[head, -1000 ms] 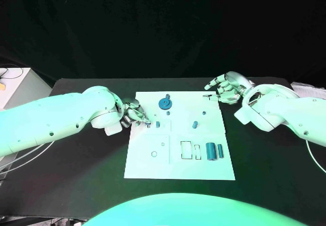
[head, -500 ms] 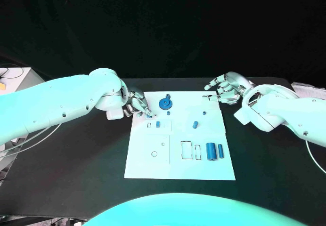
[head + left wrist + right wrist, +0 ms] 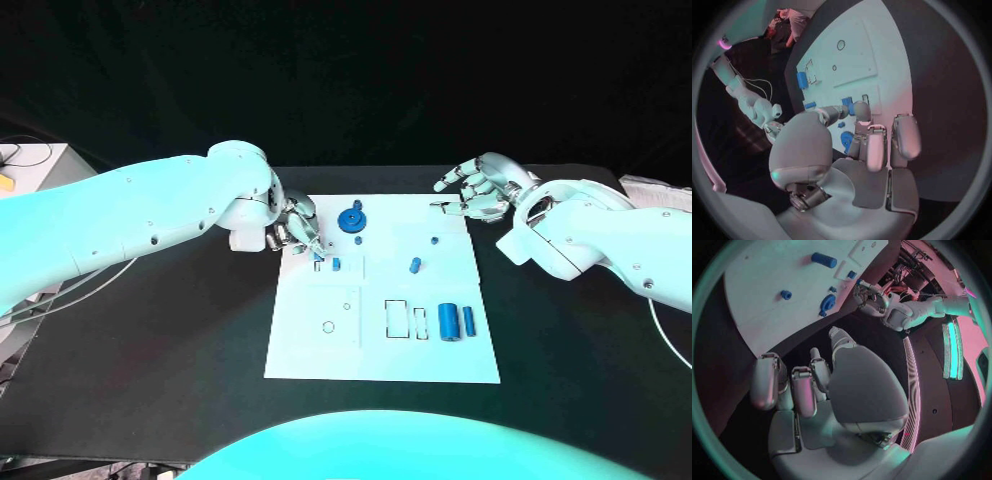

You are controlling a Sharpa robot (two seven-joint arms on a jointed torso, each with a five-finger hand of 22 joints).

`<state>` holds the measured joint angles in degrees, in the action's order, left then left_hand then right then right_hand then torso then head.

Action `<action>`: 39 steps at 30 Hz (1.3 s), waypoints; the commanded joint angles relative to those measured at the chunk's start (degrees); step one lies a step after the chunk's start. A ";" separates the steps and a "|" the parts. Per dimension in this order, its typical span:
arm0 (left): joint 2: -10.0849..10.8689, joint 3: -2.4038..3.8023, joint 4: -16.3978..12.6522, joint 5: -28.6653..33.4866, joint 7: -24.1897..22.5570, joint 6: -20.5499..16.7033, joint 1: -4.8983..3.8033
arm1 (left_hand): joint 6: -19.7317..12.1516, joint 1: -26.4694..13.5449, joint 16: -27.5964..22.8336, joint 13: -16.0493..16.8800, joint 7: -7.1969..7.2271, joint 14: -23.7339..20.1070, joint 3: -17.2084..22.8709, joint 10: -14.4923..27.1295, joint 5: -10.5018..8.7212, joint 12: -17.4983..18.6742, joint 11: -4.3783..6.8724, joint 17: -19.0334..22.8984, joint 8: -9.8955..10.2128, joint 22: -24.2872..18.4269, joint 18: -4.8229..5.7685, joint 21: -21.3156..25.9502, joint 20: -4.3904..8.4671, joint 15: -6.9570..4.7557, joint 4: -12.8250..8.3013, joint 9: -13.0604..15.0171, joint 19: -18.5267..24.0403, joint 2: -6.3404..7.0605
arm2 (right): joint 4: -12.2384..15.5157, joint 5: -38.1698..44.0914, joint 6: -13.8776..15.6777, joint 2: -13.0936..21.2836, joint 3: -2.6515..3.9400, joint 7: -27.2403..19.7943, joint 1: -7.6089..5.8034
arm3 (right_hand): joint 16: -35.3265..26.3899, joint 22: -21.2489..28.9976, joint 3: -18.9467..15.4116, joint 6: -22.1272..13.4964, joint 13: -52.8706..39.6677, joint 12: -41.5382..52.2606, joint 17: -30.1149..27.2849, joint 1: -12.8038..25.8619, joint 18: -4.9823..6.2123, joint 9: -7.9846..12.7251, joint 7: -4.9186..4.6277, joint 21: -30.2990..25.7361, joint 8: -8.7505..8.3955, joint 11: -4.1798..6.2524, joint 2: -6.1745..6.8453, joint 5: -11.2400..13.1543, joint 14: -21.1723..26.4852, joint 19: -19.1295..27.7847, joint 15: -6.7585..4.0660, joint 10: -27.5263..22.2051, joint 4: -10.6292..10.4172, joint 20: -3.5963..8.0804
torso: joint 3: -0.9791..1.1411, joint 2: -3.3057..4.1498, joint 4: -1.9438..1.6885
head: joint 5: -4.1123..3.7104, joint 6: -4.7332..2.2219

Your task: Assemble the parts on the task board

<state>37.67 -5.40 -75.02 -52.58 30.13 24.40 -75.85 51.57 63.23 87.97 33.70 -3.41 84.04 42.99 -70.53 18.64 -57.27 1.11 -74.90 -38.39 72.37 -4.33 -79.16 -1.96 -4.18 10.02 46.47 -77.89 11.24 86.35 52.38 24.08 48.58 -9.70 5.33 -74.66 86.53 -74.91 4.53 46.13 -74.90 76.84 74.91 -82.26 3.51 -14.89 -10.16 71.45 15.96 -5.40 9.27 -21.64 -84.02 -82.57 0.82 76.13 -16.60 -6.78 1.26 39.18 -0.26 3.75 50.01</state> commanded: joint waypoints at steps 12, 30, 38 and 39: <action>-0.55 -0.91 -1.02 -5.59 0.38 -2.46 -0.04 | 0.72 -0.32 0.36 0.80 0.09 5.10 12.75 -0.68 0.76 -1.00 0.02 -12.05 -0.03 0.73 0.07 -0.82 -0.10 -0.12 -13.26 -0.17 -0.52 -0.51 | 0.04 0.21 -0.59 -0.09 0.00 -0.71 0.08 | -0.20 -2.36 0.28 -0.32 -1.36 0.31 7.92 0.51 0.62 0.05 -0.03 -0.29 0.20 0.13 0.09 -0.23 -3.79 0.04 -0.02 0.04 0.05 0.23 | -0.12 0.05 -0.01 | 0.10 -0.01; -0.74 -2.11 -0.80 -6.06 0.65 -1.40 0.02 | 0.83 -0.47 0.42 1.14 0.11 5.13 12.83 -0.88 0.92 -1.24 0.04 -12.16 -0.02 0.81 0.08 -0.88 -0.10 -0.14 -13.39 -0.24 -0.56 -0.51 | 0.02 0.21 -0.66 -0.11 0.00 -0.70 0.11 | -0.20 -2.36 0.28 -0.32 -1.36 0.31 7.92 0.51 0.62 0.05 -0.03 -0.29 0.20 0.13 0.09 -0.23 -3.79 0.04 -0.02 0.04 0.05 0.23 | -0.05 0.03 0.01 | 0.24 -0.01; -0.62 -2.17 -0.95 -6.09 0.67 -1.12 0.02 | 0.86 -0.52 0.45 1.26 0.12 5.15 12.86 -0.94 0.96 -1.32 0.05 -12.21 -0.01 0.84 0.09 -0.90 -0.10 -0.14 -13.44 -0.27 -0.57 -0.51 | 0.03 0.21 -0.66 -0.09 0.00 -0.68 0.11 | -0.20 -2.36 0.28 -0.32 -1.36 0.31 7.92 0.51 0.62 0.05 -0.03 -0.29 0.20 0.13 0.09 -0.23 -3.79 0.04 -0.02 0.04 0.05 0.23 | -0.04 0.06 0.03 | 0.21 -0.01; -0.60 -2.17 -0.97 -6.09 0.67 -1.07 0.02 | 0.86 -0.52 0.45 1.26 0.12 5.15 12.86 -0.94 0.96 -1.32 0.05 -12.21 -0.01 0.84 0.09 -0.90 -0.10 -0.14 -13.44 -0.27 -0.57 -0.51 | 0.03 0.21 -0.66 -0.09 0.00 -0.69 0.11 | -0.20 -2.36 0.28 -0.32 -1.36 0.31 7.92 0.51 0.62 0.05 -0.03 -0.29 0.20 0.13 0.09 -0.23 -3.79 0.04 -0.02 0.04 0.05 0.23 | -0.04 0.04 0.02 | 0.20 -0.01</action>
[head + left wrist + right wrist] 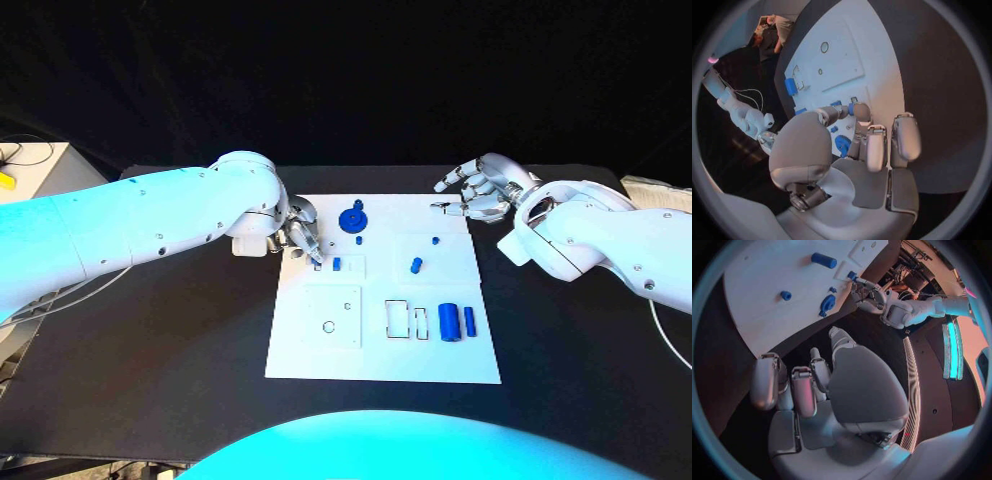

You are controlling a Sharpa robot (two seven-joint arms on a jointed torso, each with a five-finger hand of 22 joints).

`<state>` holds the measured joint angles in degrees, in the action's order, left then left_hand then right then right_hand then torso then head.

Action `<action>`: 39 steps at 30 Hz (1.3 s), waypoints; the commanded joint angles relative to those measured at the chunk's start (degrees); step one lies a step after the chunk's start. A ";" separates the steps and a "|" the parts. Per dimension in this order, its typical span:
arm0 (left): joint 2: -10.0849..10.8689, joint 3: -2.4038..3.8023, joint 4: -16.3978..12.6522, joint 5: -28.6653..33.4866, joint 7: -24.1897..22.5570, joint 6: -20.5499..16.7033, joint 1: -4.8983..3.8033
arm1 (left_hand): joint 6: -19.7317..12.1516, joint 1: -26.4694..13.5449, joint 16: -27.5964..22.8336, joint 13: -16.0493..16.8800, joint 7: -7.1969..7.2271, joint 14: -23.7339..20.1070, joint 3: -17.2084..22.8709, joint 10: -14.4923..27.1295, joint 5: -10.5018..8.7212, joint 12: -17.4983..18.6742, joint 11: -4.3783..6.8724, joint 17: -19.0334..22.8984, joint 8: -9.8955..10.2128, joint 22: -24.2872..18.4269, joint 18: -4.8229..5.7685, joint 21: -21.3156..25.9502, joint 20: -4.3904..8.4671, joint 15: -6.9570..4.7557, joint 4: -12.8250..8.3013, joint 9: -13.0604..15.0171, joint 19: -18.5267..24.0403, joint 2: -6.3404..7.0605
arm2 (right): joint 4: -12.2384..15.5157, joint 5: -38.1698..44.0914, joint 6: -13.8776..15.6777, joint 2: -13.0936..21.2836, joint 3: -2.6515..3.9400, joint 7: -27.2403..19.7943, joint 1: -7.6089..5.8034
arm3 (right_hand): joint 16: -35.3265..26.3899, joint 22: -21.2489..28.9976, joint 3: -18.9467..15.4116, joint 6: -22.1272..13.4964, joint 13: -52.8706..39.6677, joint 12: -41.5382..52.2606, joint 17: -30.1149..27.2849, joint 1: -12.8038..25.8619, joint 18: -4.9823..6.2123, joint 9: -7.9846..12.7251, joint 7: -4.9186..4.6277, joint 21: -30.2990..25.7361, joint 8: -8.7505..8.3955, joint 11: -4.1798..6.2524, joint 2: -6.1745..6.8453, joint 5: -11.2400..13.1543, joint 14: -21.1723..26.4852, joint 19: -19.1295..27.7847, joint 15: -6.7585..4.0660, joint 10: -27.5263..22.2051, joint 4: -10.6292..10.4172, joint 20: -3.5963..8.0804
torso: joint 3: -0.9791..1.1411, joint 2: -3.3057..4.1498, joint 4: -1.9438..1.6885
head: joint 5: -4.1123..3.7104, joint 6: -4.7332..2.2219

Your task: Assemble the parts on the task board

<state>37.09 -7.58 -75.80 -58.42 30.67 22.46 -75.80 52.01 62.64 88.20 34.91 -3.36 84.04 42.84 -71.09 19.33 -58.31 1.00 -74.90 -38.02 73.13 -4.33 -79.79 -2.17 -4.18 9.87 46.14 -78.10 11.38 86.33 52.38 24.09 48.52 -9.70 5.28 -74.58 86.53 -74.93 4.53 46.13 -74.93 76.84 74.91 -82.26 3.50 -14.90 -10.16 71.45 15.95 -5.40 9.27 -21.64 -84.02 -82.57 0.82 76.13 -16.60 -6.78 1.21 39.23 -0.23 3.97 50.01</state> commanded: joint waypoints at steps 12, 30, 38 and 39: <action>0.21 -0.03 -0.74 -0.22 0.14 1.39 -0.02 | 0.46 -0.02 0.25 0.10 0.08 5.16 13.05 -0.42 0.34 -0.33 0.17 -12.26 -0.38 0.09 0.08 -0.29 0.11 -0.14 -13.37 0.02 -0.36 -0.65 | 0.04 0.21 -0.71 -0.04 0.00 -0.65 0.04 | -0.20 -2.34 0.28 -0.32 -1.34 0.31 7.92 0.51 0.63 0.06 -0.03 -0.29 0.20 0.13 0.09 -0.23 -3.79 0.04 -0.02 0.04 0.05 0.23 | -0.02 -0.01 0.01 | -0.03 -0.01; 0.37 -0.05 -1.13 -0.41 0.17 1.84 0.00 | 0.51 -0.10 0.30 0.12 0.09 5.18 13.09 -0.46 0.40 -0.35 0.17 -12.34 -0.37 0.11 0.08 -0.31 0.11 -0.15 -13.45 -0.02 -0.36 -0.65 | 0.02 0.21 -0.79 -0.03 0.01 -0.64 0.04 | -0.20 -2.34 0.28 -0.32 -1.34 0.31 7.92 0.51 0.63 0.06 -0.03 -0.29 0.20 0.13 0.09 -0.23 -3.79 0.04 -0.02 0.04 0.05 0.23 | -0.03 0.00 -0.03 | 0.01 -0.01; 0.48 -0.07 -1.16 -0.65 0.18 2.20 0.01 | 0.51 -0.10 0.30 0.12 0.09 5.18 13.09 -0.46 0.40 -0.35 0.17 -12.34 -0.37 0.11 0.08 -0.31 0.11 -0.15 -13.45 -0.02 -0.36 -0.65 | 0.03 0.21 -0.81 0.00 0.01 -0.63 0.04 | -0.20 -2.34 0.28 -0.32 -1.34 0.31 7.92 0.51 0.63 0.06 -0.03 -0.29 0.20 0.13 0.09 -0.23 -3.79 0.04 -0.02 0.04 0.05 0.23 | -0.04 -0.03 -0.01 | -0.06 -0.01; 0.49 -0.07 -1.17 -0.66 0.18 2.22 0.01 | 0.51 -0.10 0.30 0.12 0.09 5.18 13.09 -0.46 0.40 -0.35 0.17 -12.34 -0.37 0.11 0.08 -0.31 0.11 -0.15 -13.45 -0.02 -0.36 -0.65 | 0.03 0.21 -0.81 0.00 0.01 -0.63 0.04 | -0.20 -2.34 0.28 -0.32 -1.34 0.31 7.92 0.51 0.63 0.06 -0.03 -0.29 0.20 0.13 0.09 -0.23 -3.79 0.04 -0.02 0.04 0.05 0.23 | -0.05 -0.03 -0.01 | -0.13 -0.01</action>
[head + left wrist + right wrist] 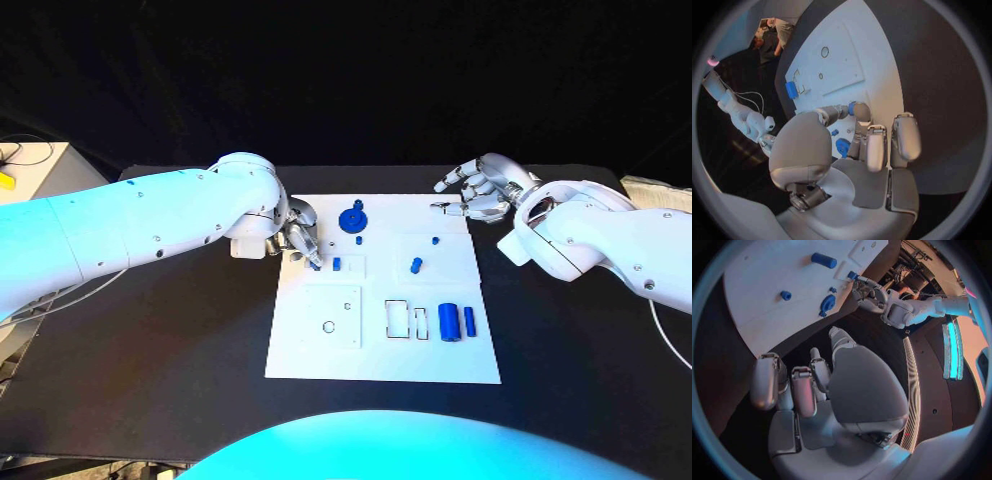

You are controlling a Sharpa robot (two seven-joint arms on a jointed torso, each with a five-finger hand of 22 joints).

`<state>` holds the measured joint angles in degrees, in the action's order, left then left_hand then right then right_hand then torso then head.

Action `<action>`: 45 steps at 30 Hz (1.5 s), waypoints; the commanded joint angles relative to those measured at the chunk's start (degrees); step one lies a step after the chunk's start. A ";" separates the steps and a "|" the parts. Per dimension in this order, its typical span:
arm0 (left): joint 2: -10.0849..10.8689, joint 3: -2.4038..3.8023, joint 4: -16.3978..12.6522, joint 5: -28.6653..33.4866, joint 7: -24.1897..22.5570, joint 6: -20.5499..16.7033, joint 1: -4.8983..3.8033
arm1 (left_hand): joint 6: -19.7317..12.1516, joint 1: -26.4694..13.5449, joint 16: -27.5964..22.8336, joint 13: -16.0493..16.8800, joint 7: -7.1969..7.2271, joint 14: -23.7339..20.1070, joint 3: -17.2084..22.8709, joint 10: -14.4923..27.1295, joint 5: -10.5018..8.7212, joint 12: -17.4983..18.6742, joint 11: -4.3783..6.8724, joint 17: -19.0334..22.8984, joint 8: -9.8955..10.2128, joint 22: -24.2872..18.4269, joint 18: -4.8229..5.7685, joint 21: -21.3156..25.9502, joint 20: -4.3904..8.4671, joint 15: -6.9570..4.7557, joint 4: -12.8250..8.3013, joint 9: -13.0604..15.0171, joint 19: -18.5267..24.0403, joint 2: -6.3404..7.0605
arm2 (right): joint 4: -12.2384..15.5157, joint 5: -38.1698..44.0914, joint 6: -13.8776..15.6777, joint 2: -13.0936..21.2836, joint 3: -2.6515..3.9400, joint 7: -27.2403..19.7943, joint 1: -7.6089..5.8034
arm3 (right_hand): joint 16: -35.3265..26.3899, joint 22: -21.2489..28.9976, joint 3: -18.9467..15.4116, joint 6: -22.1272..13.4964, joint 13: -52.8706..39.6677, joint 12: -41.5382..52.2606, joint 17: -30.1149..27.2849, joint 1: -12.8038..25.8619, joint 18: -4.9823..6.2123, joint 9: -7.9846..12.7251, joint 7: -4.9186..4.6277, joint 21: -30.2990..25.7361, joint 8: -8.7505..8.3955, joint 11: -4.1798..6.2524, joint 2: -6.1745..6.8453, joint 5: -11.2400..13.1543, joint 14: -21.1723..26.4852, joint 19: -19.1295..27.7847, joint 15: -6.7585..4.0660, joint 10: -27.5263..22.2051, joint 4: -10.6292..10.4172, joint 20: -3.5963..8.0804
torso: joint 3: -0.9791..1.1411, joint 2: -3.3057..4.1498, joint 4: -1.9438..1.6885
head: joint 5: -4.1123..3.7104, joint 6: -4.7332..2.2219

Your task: Assemble the parts on the task board

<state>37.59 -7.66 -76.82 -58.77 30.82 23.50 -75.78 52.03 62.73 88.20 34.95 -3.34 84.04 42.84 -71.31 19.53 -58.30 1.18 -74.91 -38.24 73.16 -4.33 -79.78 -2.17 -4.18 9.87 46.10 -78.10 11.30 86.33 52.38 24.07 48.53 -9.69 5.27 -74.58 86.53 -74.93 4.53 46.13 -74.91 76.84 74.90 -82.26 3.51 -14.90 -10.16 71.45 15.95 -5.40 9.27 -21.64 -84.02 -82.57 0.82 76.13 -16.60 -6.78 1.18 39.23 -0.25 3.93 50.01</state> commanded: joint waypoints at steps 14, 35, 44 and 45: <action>-0.04 0.00 -0.23 -0.29 0.01 0.95 0.08 | 0.55 -0.30 0.34 0.07 0.07 5.20 13.13 -0.26 0.25 -0.38 0.01 -12.41 -0.13 0.16 0.10 -0.38 0.11 -0.16 -13.57 -0.04 -0.40 -0.57 | 0.00 0.21 -0.81 -0.05 0.00 -0.63 0.04 | -0.20 -2.34 0.28 -0.32 -1.35 0.31 7.93 0.51 0.62 0.06 -0.03 -0.29 0.20 0.13 0.09 -0.23 -3.79 0.04 -0.02 0.04 0.05 0.23 | 0.01 0.04 0.04 | -0.10 -0.01; -0.86 -0.15 0.72 -0.31 0.00 0.33 0.60 | 0.60 -0.42 0.31 -0.02 0.07 5.19 13.17 -0.26 0.26 -0.33 0.01 -12.35 -0.11 0.12 0.08 -0.36 0.11 -0.16 -13.64 -0.09 -0.36 -0.59 | 0.05 0.21 -0.82 -0.07 0.00 -0.66 0.04 | -0.27 -2.28 0.54 -0.41 -1.14 0.21 7.83 0.58 0.65 0.19 -0.02 -0.47 0.33 0.14 0.25 -0.26 -3.77 0.04 -0.04 -0.10 0.05 0.27 | 0.04 0.02 0.02 | -0.23 -0.01; -1.14 -0.37 0.77 -0.18 0.03 0.26 0.74 | 0.63 -0.51 0.30 0.14 0.07 5.18 13.21 -0.34 0.28 -0.43 0.01 -12.34 -0.10 0.11 0.07 -0.36 0.12 -0.16 -13.66 -0.13 -0.34 -0.67 | 0.05 0.21 -0.82 -0.09 0.00 -0.67 0.04 | -0.27 -2.28 0.54 -0.41 -1.14 0.21 7.83 0.58 0.65 0.19 -0.02 -0.47 0.33 0.14 0.25 -0.26 -3.77 0.04 -0.04 -0.10 0.05 0.27 | 0.07 0.01 0.06 | -0.33 -0.01; -1.16 -0.39 0.73 -0.14 0.03 0.27 0.75 | 0.63 -0.51 0.30 0.14 0.07 5.18 13.21 -0.34 0.28 -0.43 0.01 -12.34 -0.10 0.11 0.07 -0.36 0.12 -0.16 -13.66 -0.13 -0.34 -0.67 | 0.05 0.21 -0.82 -0.09 0.00 -0.68 0.04 | -0.27 -2.28 0.54 -0.41 -1.14 0.21 7.83 0.58 0.65 0.19 -0.02 -0.47 0.33 0.14 0.25 -0.26 -3.77 0.04 -0.04 -0.10 0.05 0.27 | 0.07 -0.01 0.04 | -0.33 -0.01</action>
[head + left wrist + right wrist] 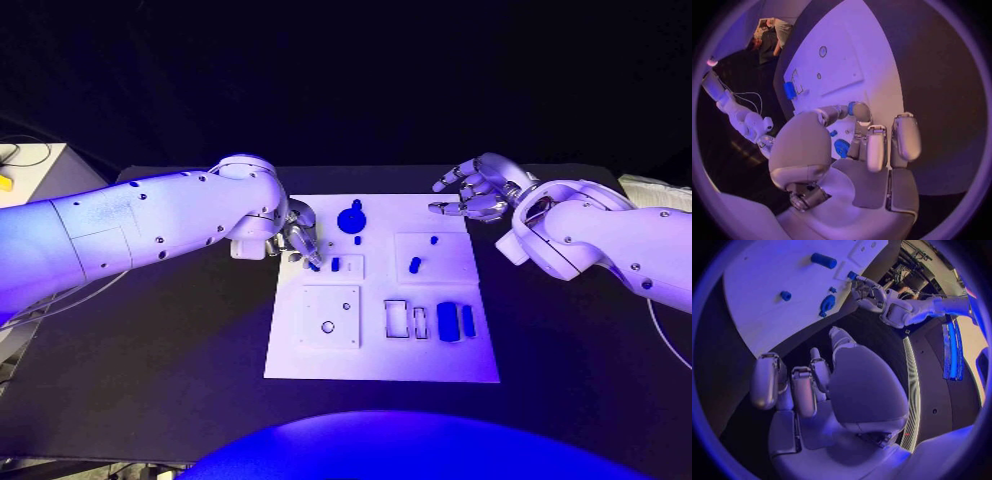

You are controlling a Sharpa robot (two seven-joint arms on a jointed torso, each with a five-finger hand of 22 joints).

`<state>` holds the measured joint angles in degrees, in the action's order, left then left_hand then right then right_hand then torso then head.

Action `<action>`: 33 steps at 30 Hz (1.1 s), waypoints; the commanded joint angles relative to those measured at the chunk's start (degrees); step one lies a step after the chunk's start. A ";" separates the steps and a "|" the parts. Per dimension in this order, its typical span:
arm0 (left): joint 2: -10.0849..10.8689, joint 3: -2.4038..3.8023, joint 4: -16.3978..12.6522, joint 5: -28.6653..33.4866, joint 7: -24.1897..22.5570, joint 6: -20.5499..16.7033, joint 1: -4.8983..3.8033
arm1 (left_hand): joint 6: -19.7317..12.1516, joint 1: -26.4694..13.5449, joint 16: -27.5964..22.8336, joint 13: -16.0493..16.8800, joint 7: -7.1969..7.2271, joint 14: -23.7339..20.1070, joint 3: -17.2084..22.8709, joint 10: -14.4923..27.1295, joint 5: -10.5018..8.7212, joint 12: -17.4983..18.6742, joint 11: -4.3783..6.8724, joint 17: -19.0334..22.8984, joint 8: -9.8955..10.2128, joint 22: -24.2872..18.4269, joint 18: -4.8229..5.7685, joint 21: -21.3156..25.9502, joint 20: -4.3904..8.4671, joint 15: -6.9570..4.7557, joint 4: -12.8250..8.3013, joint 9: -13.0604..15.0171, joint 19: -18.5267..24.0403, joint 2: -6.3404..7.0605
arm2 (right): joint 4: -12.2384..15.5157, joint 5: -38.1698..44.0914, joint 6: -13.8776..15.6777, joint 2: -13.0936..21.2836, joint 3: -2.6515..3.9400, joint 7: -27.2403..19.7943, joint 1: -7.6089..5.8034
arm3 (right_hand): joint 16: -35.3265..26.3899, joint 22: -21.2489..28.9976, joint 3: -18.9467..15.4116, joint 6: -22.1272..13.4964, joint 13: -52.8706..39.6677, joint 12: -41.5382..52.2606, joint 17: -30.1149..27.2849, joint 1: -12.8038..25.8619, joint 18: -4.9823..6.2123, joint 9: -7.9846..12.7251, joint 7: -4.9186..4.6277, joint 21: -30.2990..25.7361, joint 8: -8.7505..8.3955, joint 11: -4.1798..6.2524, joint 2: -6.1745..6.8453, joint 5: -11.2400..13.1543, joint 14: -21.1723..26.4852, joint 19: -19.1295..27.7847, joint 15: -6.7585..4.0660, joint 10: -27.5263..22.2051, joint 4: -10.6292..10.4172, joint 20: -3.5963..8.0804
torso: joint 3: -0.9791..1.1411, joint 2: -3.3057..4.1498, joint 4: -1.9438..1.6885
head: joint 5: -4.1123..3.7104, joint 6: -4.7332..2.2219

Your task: Assemble the parts on the task board

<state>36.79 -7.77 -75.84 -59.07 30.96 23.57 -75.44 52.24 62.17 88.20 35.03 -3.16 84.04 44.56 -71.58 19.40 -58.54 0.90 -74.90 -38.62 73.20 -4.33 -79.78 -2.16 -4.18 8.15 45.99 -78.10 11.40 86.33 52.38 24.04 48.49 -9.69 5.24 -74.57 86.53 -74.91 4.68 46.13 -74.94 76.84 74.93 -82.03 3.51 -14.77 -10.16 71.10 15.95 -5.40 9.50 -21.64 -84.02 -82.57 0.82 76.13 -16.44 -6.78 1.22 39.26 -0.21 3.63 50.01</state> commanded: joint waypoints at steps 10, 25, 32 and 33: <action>-0.43 -0.45 -0.30 0.26 -0.06 -0.34 0.44 | 0.76 -1.00 0.55 1.67 -0.01 5.30 11.17 -0.97 0.72 -1.27 0.34 -12.78 0.15 0.29 0.12 -0.51 0.13 -0.17 -11.91 -0.14 -0.45 -0.69 | 0.13 0.21 -0.76 -0.02 0.00 -0.66 0.03 | -0.27 -2.30 0.38 -0.41 -1.11 0.21 7.81 0.35 0.65 0.05 -0.02 -0.12 0.33 0.14 0.02 -0.26 -3.77 0.04 -0.04 -0.11 -0.11 0.26 | 0.04 -0.04 -0.02 | -0.04 -0.01; -0.65 -0.60 -0.52 -0.15 -0.27 -2.78 0.51 | 1.60 -3.07 1.12 5.07 0.68 5.59 9.83 -3.01 0.39 -3.48 0.86 -13.80 -0.63 1.73 0.47 -1.31 0.29 -0.49 -11.02 -0.13 -1.44 -1.59 | 0.20 0.21 -0.79 0.06 0.00 -0.67 0.03 | -0.27 -2.30 0.38 -0.41 -1.11 0.21 7.81 0.35 0.65 0.05 -0.02 -0.12 0.33 0.14 0.02 -0.26 -3.77 0.04 -0.04 -0.11 -0.11 0.26 | 0.06 -0.03 -0.02 | -0.26 -0.01; -0.70 -0.64 -0.64 -0.28 -0.28 -2.56 0.52 | 1.96 -3.45 1.22 6.09 0.89 5.65 9.63 -3.57 0.43 -4.10 1.01 -13.99 -0.88 2.05 0.55 -1.50 0.37 -0.60 -10.90 -0.17 -1.69 -1.74 | 0.18 0.21 -0.80 0.05 0.00 -0.69 0.03 | -0.27 -2.30 0.38 -0.41 -1.11 0.21 7.81 0.35 0.65 0.05 -0.02 -0.12 0.33 0.14 0.02 -0.26 -3.77 0.04 -0.04 -0.11 -0.11 0.26 | 0.02 -0.07 -0.04 | -0.31 -0.01; -0.70 -0.64 -0.64 -0.32 -0.29 -2.52 0.52 | 2.01 -3.54 1.25 6.24 0.92 5.66 9.59 -3.66 0.44 -4.19 1.03 -14.05 -0.91 2.09 0.56 -1.52 0.38 -0.62 -10.86 -0.20 -1.72 -1.77 | 0.18 0.21 -0.80 0.05 0.00 -0.69 0.03 | -0.27 -2.30 0.38 -0.41 -1.11 0.21 7.81 0.35 0.65 0.05 -0.02 -0.12 0.33 0.14 0.02 -0.26 -3.77 0.04 -0.04 -0.11 -0.11 0.26 | 0.03 -0.07 -0.04 | -0.34 -0.01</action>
<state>36.41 -8.15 -76.21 -59.40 31.15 21.24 -75.35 54.09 58.47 89.10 41.23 -2.54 83.85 46.04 -74.78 20.18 -62.52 2.03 -74.91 -39.14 74.96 -4.34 -80.99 -1.76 -4.41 5.73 45.76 -79.34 10.26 86.43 52.38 24.02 48.55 -9.69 5.21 -74.57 86.53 -74.94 4.68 46.13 -74.92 76.84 74.91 -82.03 3.51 -14.78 -10.16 71.11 15.95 -5.40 9.50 -21.64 -84.02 -82.57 0.82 76.13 -16.44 -6.78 1.26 39.22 -0.22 3.34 50.01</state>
